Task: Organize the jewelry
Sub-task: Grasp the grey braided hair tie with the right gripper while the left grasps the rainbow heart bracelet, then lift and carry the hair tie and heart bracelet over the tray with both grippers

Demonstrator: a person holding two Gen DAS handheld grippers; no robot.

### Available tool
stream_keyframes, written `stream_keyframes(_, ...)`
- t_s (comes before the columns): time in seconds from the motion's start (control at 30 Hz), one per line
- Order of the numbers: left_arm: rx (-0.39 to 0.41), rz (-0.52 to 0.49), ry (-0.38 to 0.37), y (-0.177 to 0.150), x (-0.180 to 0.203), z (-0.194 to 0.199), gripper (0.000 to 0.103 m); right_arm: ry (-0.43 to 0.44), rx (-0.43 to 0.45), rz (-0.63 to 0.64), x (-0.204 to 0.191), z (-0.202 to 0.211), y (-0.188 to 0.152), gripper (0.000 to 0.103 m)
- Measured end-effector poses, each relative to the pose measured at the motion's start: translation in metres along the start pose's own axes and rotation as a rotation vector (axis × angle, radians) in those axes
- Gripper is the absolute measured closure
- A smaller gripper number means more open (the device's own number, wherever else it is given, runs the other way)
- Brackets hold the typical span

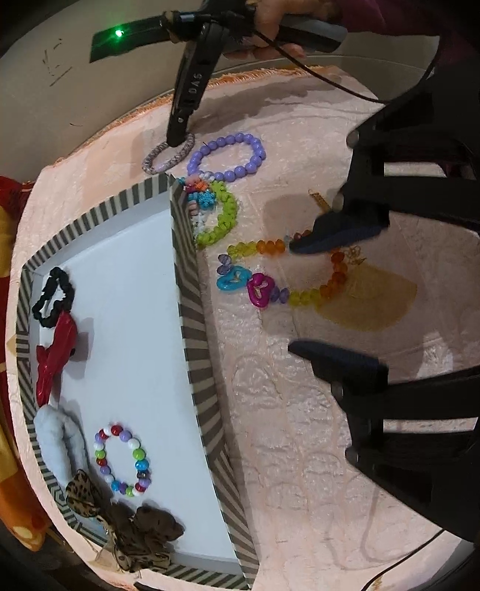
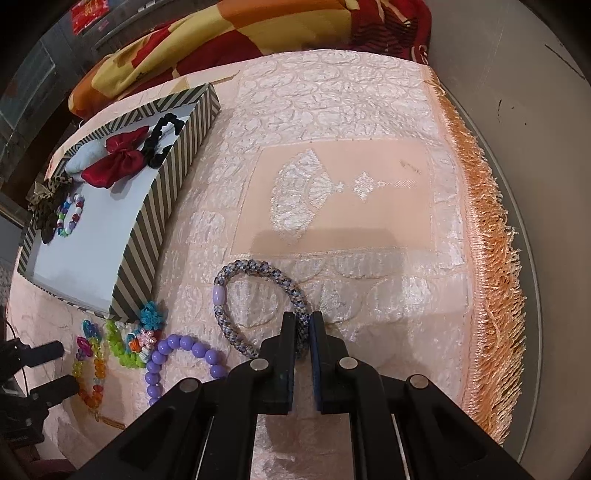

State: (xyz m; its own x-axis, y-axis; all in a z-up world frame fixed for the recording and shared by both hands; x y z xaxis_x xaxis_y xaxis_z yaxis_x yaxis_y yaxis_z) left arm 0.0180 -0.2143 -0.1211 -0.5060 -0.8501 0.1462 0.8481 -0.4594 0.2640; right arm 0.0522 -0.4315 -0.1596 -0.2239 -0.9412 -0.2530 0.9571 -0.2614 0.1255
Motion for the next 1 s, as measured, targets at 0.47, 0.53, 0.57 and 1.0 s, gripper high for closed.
stream_keyframes(0.47, 0.02, -0.007, -0.036, 0.002, 0.0, -0.004, 0.095, 0.043, 0.021, -0.025, 0.003, 0.007, 0.003, 0.097)
stream_keyframes(0.53, 0.039, -0.013, -0.041, 0.001, -0.005, 0.007, 0.095, 0.042, 0.03, -0.014, 0.001, 0.012, 0.001, 0.097)
stream_keyframes(0.57, 0.048, -0.016, -0.043, 0.001, -0.006, 0.013, 0.095, 0.041, 0.035, -0.005, -0.001, 0.015, 0.0, 0.097)
stream_keyframes(1.0, 0.127, -0.061, 0.004, 0.002, -0.017, 0.064, 0.095, 0.052, 0.129, 0.025, -0.023, 0.068, 0.004, 0.097)
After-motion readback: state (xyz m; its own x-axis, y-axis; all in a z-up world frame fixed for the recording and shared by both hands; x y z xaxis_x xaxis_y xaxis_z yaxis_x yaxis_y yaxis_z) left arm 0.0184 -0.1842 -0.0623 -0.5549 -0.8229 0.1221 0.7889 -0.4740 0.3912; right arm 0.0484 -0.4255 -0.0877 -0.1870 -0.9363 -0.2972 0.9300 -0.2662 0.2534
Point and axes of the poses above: each gripper's, at about its wrist camera, not at the fingertips, and z roughly against the way its jaws point, x to its right, y to its top, the point moved 9 cm from there along -z, roughly the way its jaws point, and after that the axes turned 12 degrees about -z, right-handed, at the moved point
